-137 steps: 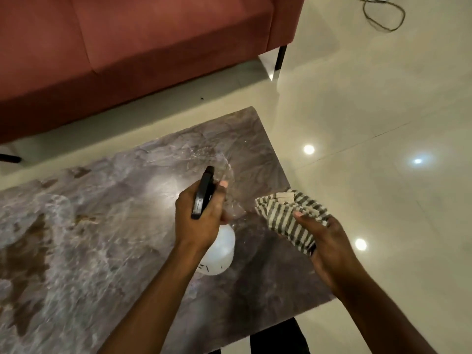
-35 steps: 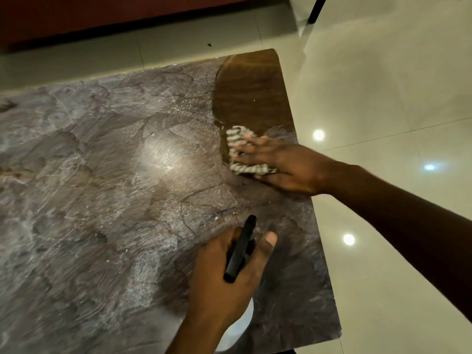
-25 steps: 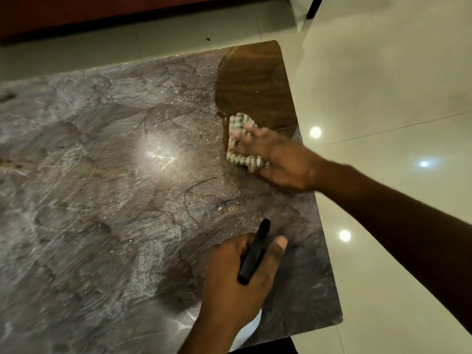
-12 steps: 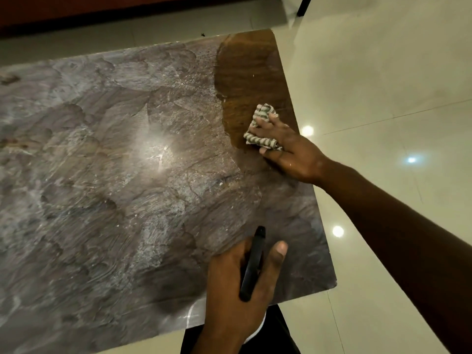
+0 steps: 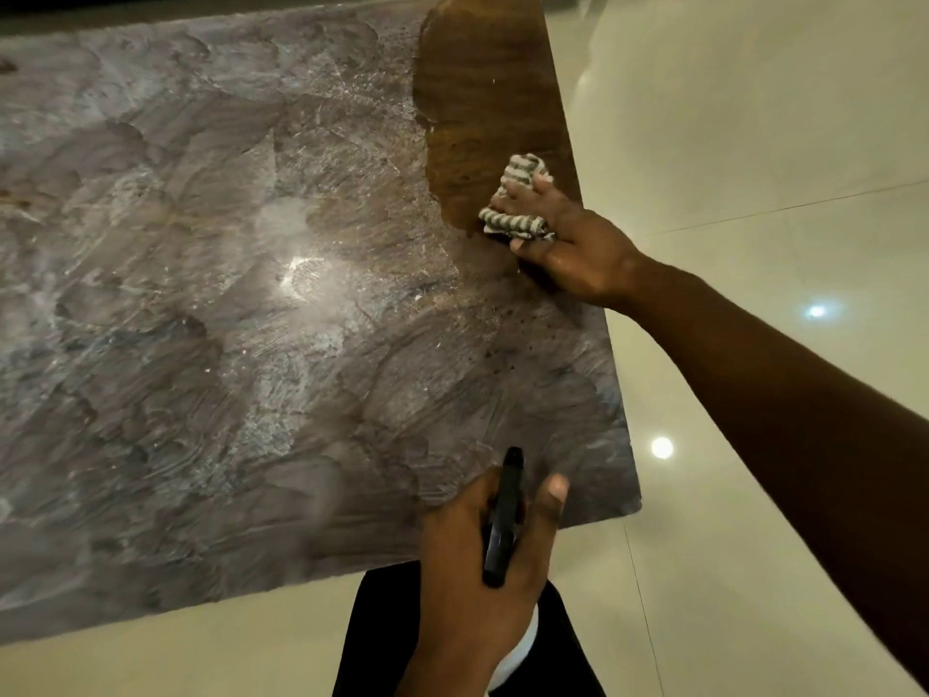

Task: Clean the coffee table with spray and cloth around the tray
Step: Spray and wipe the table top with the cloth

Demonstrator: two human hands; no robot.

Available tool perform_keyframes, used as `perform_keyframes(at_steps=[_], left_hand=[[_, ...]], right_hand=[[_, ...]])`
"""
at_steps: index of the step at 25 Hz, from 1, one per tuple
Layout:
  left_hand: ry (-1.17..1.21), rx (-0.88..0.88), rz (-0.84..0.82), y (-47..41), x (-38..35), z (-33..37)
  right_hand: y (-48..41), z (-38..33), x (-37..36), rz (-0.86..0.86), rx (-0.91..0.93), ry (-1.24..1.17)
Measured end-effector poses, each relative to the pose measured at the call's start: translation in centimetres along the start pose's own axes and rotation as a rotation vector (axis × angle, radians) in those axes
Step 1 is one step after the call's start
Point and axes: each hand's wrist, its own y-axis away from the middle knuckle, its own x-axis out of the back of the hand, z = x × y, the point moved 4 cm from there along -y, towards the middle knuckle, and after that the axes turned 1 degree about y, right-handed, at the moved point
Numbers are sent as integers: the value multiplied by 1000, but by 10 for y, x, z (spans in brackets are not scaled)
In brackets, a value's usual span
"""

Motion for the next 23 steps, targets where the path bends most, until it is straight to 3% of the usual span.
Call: perform_keyframes(at_steps=[2, 4, 8, 11, 15, 17, 23], left_hand=[[-16, -11, 55, 0, -5, -1], [-12, -29, 80, -3, -6, 2], [31, -19, 75, -11, -12, 6], [-5, -37, 90, -14, -15, 13], [-73, -56, 123, -16, -14, 15], [-69, -42, 121, -14, -11, 13], [-40, 3, 50, -7, -1, 0]], right_hand=[[27, 3, -13, -165, 180, 128], [52, 21, -8, -224, 258, 183], [36, 39, 20, -63, 152, 161], [19, 12, -3, 17, 60, 231], [78, -4, -50, -315, 421, 370], [98, 13, -28, -343, 478, 355], [57, 26, 3, 8, 111, 187]])
